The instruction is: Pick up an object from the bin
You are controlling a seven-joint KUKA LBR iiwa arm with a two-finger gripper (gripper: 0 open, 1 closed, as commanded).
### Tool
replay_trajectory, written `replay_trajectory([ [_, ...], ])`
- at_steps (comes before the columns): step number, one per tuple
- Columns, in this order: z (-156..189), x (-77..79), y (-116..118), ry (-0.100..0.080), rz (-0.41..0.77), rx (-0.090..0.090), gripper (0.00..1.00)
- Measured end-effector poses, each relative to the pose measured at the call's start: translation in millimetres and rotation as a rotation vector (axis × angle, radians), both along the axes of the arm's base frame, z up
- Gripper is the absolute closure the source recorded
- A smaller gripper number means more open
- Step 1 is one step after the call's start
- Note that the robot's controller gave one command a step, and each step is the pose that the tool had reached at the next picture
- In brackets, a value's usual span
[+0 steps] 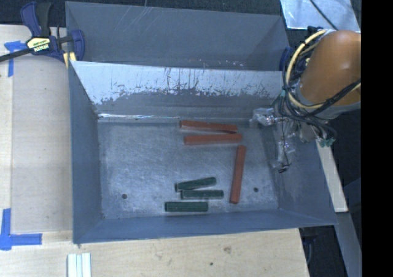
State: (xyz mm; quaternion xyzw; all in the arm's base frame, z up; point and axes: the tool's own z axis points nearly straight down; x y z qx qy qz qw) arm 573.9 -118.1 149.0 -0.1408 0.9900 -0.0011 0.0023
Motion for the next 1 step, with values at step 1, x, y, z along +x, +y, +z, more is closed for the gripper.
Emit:
replay_trajectory([
  [1,-6.7,-23.1,14.9,0.002,0.314,0.002,0.0],
])
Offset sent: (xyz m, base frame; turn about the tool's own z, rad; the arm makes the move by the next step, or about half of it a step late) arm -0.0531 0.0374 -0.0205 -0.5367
